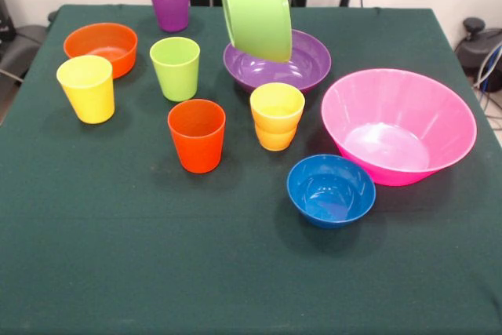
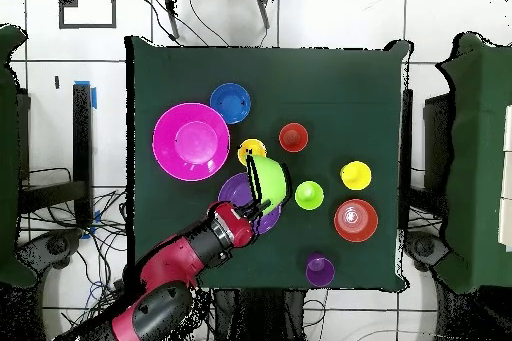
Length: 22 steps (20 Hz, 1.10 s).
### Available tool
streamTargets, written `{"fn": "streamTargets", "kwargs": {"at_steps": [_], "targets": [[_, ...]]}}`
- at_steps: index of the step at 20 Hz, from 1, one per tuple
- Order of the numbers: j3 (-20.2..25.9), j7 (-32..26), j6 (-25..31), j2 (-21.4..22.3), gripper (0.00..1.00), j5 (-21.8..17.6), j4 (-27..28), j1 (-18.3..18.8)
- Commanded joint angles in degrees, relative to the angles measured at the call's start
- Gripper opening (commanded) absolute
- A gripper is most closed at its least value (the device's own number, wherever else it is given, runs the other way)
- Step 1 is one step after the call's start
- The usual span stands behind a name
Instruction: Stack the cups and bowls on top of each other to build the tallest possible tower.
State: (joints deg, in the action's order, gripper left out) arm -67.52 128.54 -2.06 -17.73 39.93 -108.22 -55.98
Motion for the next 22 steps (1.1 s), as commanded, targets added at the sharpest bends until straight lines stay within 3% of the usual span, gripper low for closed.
{"fn": "streamTargets", "kwargs": {"at_steps": [1,11,22], "targets": [[7.32,14.14,-1.81,-4.03,0.00,4.71,2.85,-2.34],[5.00,15.16,2.23,-12.06,0.00,10.89,3.06,-6.63],[5.55,15.71,2.58,-15.97,0.00,14.31,3.03,-7.98]]}}
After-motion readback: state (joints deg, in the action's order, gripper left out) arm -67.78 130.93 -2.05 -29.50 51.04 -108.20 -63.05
